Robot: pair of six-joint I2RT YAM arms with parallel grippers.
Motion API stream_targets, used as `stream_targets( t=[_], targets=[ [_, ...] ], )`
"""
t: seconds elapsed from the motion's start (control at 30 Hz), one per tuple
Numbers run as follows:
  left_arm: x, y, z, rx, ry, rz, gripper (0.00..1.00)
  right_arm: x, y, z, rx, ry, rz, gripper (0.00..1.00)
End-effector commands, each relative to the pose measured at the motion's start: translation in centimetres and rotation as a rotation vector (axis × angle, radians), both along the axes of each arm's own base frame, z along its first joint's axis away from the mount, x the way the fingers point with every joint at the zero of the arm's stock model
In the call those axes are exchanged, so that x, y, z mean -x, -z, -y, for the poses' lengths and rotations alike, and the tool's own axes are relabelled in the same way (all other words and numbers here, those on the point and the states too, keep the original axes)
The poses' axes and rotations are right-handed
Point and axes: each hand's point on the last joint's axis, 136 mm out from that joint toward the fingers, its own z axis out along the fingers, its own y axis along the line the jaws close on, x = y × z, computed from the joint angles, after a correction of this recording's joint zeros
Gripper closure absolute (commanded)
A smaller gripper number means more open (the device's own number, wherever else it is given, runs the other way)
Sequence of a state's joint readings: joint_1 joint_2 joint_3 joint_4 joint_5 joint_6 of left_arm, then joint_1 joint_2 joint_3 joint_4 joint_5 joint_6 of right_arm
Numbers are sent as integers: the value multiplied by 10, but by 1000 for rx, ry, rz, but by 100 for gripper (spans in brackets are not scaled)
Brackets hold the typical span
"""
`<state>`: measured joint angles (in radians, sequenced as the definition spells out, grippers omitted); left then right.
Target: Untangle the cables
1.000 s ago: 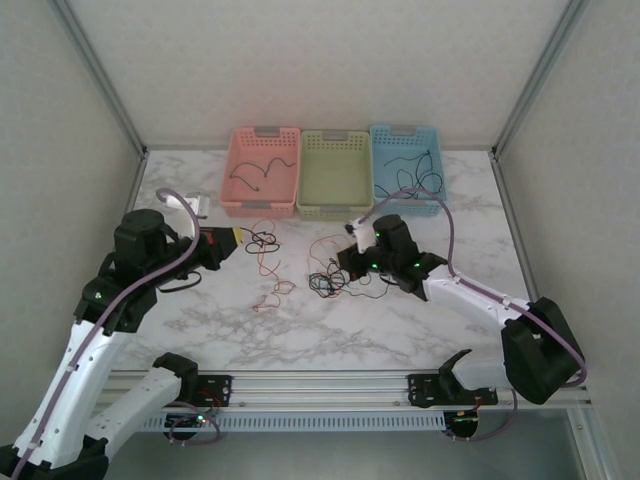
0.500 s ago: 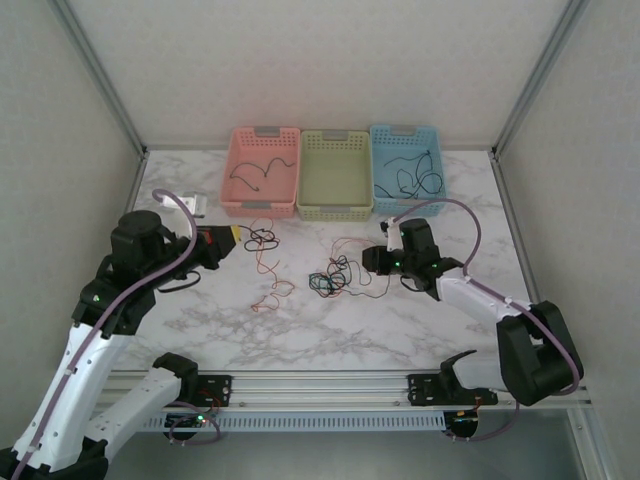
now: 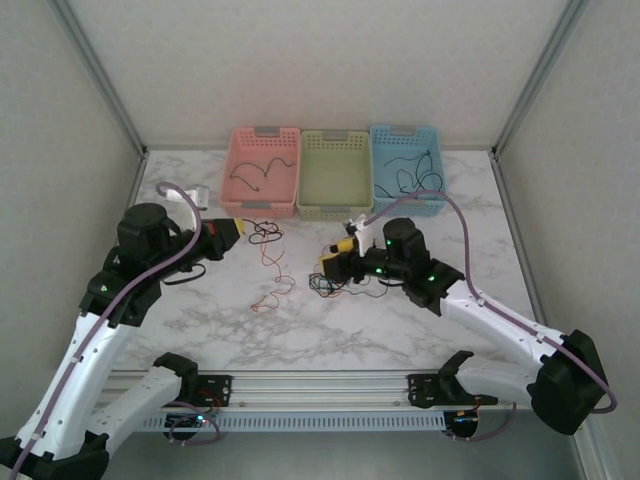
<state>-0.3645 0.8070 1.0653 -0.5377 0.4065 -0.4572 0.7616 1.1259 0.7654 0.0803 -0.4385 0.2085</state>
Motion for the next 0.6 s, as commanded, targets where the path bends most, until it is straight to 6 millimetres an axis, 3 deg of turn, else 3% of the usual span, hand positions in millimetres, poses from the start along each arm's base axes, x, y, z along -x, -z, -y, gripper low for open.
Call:
stream_targets(
  t=[0.0,0.17,0.4,0.5,0.57],
  targets=[
    [-4,-9,1,54,-15,12,100,23,-32,-29,-73,-148,110,39],
    [-3,-6,1,60,-21,-9,100,48,-43,-63,-88,-288,152,36],
    [-3,-3,3,69,-14,-17,100,54,-47,-90,-98,-343,154,39],
    [-3,-3,4,72,-8,-20,100,50,-45,-96,-94,-343,145,50],
    [-3,-3,3,68,-10,-20,100,49,-43,-98,-86,-341,143,69]
  ],
)
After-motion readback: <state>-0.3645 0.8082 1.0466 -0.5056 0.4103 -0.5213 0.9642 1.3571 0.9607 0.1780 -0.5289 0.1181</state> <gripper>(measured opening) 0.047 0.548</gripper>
